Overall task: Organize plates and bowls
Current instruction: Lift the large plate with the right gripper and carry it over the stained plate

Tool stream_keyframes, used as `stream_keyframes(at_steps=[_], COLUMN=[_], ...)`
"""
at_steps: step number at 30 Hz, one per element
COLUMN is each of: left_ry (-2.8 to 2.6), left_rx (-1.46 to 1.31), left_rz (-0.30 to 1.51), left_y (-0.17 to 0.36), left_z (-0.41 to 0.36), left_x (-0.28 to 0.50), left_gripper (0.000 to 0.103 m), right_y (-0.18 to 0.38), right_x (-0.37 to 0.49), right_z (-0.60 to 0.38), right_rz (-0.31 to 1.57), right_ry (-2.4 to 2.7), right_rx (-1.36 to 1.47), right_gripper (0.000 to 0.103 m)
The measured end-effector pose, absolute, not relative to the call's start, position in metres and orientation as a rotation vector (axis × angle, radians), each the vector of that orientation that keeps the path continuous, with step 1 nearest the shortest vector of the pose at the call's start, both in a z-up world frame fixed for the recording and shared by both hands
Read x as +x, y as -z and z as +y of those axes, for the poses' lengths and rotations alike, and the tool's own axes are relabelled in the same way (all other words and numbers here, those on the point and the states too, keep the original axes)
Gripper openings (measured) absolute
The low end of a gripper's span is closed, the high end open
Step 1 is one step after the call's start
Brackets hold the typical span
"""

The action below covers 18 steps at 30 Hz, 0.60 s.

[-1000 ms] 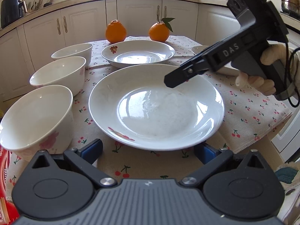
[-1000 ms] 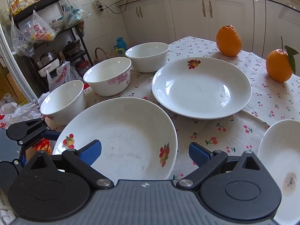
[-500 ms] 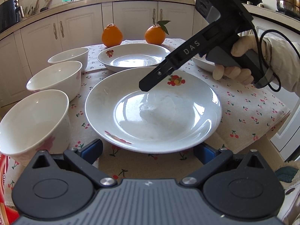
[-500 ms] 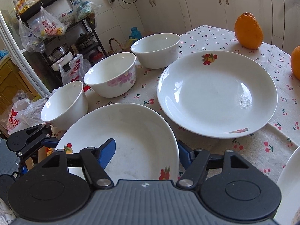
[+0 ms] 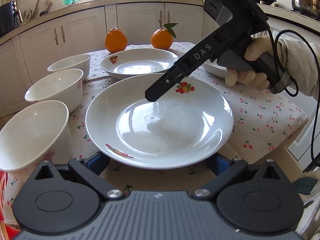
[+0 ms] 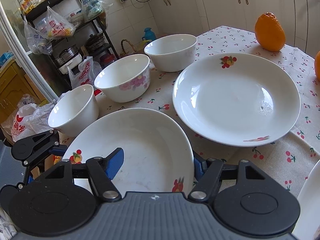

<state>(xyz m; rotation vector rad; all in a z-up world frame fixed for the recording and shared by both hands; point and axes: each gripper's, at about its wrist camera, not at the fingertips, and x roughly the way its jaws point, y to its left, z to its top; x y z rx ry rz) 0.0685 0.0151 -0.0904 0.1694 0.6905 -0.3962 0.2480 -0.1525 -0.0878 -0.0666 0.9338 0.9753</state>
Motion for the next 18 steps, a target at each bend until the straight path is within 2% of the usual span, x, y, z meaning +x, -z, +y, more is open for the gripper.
stream_keyframes(at_steps=[18], left_ry=[0.478], left_rx=[0.221], left_rz=[0.702], left_y=[0.068], left_z=[0.004], left_x=[0.079], left_gripper=[0.1], right_y=[0.071], right_x=[0.236], right_z=[-0.177], right_rz=[0.905], right_ry=[-0.929], right_rx=[-0.055], right_gripper=[0.075])
